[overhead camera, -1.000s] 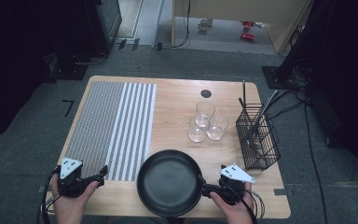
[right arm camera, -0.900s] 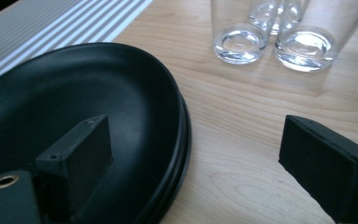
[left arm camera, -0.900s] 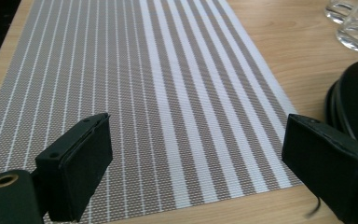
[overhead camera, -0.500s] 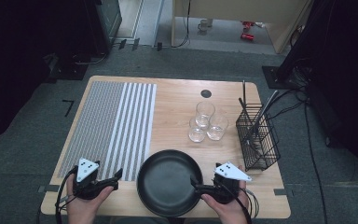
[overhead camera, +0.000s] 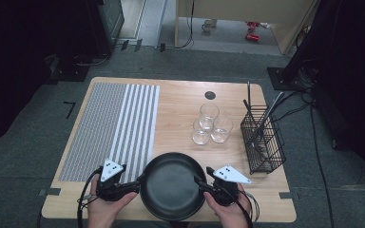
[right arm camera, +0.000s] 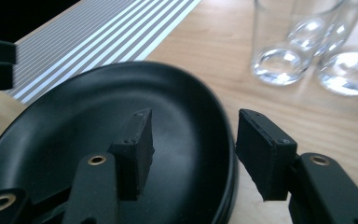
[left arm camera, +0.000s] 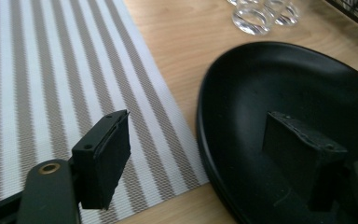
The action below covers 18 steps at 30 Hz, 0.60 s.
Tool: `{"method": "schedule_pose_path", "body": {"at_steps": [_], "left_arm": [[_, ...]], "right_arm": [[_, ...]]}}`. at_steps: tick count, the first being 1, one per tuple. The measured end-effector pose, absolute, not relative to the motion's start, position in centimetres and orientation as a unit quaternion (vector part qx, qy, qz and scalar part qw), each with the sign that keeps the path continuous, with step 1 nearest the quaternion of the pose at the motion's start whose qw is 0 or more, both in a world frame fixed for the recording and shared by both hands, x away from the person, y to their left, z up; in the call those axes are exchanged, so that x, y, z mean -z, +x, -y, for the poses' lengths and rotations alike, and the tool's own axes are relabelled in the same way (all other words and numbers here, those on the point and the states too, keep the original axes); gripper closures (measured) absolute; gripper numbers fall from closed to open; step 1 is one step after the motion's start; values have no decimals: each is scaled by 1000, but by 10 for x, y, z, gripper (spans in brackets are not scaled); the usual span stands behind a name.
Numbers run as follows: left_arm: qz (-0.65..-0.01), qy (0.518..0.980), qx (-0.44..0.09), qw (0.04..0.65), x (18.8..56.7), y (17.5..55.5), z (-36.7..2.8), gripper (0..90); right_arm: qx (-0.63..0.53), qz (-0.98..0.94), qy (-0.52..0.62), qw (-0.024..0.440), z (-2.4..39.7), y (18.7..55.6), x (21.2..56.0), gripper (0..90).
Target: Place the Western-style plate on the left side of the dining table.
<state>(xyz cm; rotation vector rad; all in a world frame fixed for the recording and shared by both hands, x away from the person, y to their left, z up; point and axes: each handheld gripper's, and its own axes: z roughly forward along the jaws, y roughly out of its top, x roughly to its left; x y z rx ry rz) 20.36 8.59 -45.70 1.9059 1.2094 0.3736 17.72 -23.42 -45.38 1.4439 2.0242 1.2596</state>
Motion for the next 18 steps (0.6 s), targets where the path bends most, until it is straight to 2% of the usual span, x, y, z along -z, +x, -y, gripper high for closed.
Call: {"method": "schedule_pose_path", "body": {"at_steps": [2,5,7,8,14,18], "left_arm": [[-476,763,-147,412,462,202,-82,304],[-477,762,-138,416,467,202,-80,344],[-475,764,-135,416,471,201,-79,390],[-474,766,-132,414,474,201,-78,415],[-465,773,-131,412,479,197,-76,495],[-460,778,-126,408,481,196,-75,528]], "right_arm": [[-442,-713,513,178,233,177,460,486],[-435,-712,520,180,233,177,464,503],[-437,-704,528,187,235,175,465,554],[-454,-689,536,178,240,174,466,612],[-455,-671,561,167,248,170,474,719],[-467,-669,555,161,248,166,476,745]]}}
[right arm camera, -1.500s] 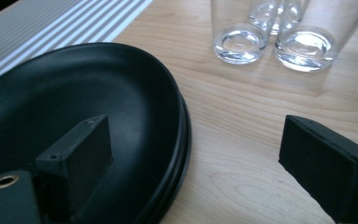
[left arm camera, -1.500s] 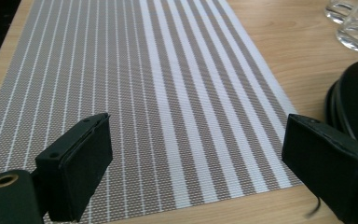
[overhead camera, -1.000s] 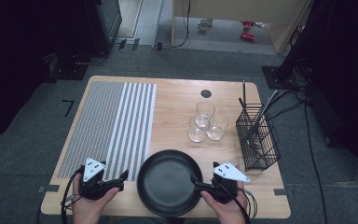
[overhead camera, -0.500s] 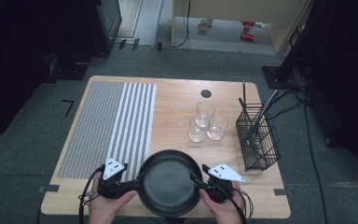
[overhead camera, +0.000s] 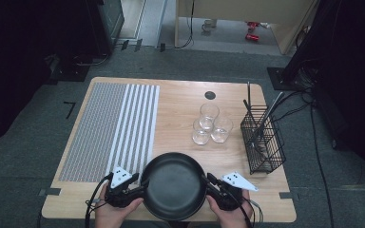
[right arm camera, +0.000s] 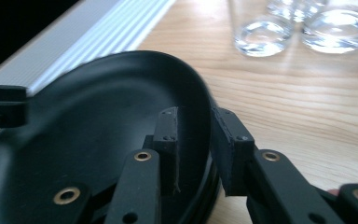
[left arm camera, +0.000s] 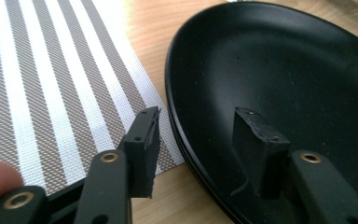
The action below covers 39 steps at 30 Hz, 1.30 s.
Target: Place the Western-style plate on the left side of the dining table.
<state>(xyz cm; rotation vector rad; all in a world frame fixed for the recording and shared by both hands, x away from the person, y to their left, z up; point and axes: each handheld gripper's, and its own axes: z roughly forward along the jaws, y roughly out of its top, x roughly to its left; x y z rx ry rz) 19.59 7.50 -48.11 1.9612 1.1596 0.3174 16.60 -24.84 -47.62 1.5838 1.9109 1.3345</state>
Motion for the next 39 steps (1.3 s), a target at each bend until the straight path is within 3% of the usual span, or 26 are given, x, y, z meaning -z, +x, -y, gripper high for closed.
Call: {"method": "schedule_pose_path", "body": {"at_steps": [4,6,15,18,24,29,39], "left_arm": [[-457,782,-128,405,483,195,-73,543],[-454,785,-129,402,483,195,-73,563],[-454,784,-121,405,487,196,-75,595],[-455,783,-115,408,487,197,-76,617],[-456,782,-107,410,488,198,-77,623],[-458,782,-98,411,488,198,-77,615],[-474,771,-76,420,489,201,-81,656]], "right_arm": [[-447,-672,564,177,246,164,481,767],[-447,-667,570,171,249,163,485,836],[-447,-665,570,183,245,160,491,804],[-441,-669,567,191,245,160,492,845],[-447,-639,611,142,248,159,490,842],[-443,-637,614,145,246,159,490,836],[-462,-606,639,107,250,160,493,845]]}}
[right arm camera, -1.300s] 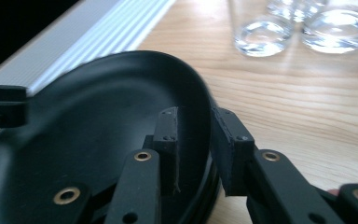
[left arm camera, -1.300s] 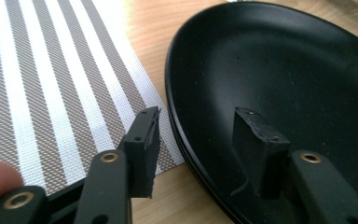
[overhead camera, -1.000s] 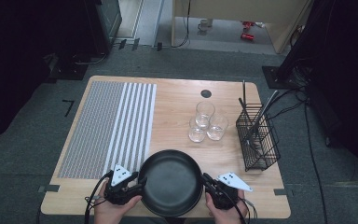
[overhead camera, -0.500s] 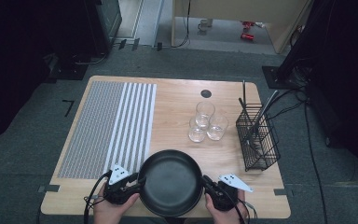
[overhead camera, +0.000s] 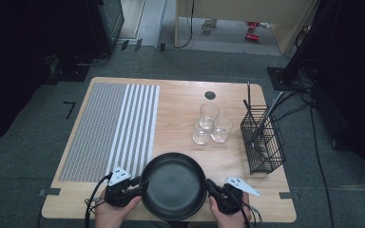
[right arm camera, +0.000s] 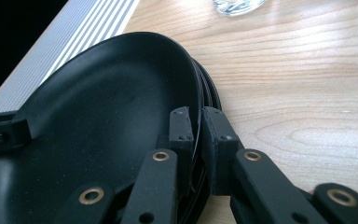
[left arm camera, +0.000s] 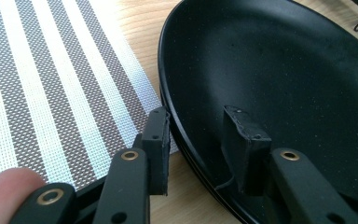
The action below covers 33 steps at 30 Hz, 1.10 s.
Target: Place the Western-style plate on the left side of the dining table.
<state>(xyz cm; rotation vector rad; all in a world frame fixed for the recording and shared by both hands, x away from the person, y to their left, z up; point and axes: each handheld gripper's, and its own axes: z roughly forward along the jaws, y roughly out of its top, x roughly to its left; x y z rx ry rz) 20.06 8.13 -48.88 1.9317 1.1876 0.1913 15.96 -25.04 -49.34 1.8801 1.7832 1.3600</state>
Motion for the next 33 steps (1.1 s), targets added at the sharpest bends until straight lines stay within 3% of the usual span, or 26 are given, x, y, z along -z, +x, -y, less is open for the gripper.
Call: {"method": "schedule_pose_path", "body": {"at_steps": [10,33], "left_arm": [[-487,759,-58,427,489,203,-85,680],[-494,752,-71,430,483,202,-91,700]], "right_arm": [[-468,-595,644,110,248,159,495,847],[-479,-589,643,100,243,158,499,842]]}}
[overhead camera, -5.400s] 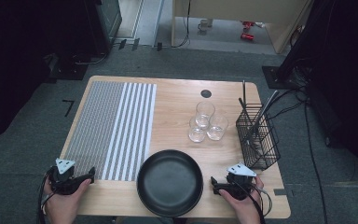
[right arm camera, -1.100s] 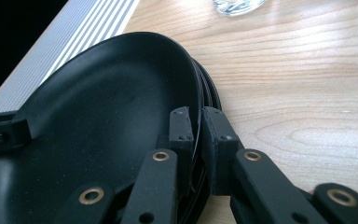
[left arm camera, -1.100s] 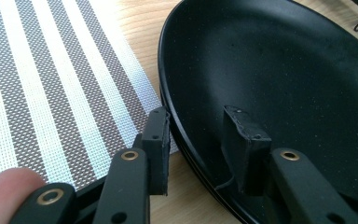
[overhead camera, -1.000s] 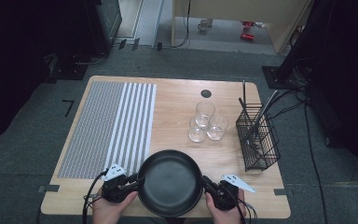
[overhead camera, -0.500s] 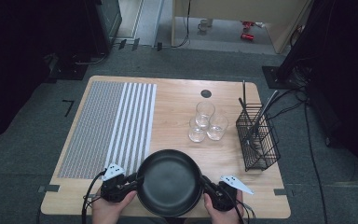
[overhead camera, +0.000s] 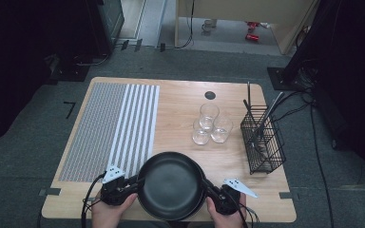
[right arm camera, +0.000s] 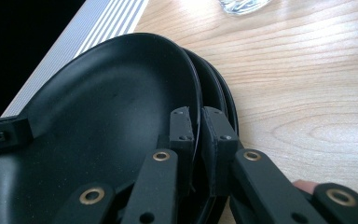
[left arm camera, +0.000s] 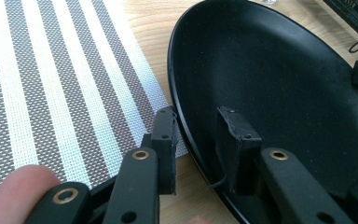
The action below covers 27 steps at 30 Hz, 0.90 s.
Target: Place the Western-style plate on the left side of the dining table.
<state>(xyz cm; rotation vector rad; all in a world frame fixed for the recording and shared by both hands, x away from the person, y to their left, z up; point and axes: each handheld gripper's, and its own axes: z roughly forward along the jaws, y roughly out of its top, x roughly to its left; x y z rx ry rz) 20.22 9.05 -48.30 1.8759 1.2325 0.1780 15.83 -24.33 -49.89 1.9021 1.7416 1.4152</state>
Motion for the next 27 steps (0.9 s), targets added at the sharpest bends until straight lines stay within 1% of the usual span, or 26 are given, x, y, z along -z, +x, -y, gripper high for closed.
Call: {"method": "schedule_pose_path", "body": {"at_steps": [14,19,20,27], "left_arm": [[-491,753,-77,431,482,199,-93,693],[-484,756,-78,433,483,199,-94,684],[-476,761,-81,432,484,199,-94,666],[-468,767,-73,432,486,199,-91,614]], "right_arm": [[-482,-589,642,94,240,158,501,825],[-480,-589,643,98,237,158,502,800],[-481,-589,642,97,237,159,502,794],[-481,-584,648,91,237,159,502,782]]}}
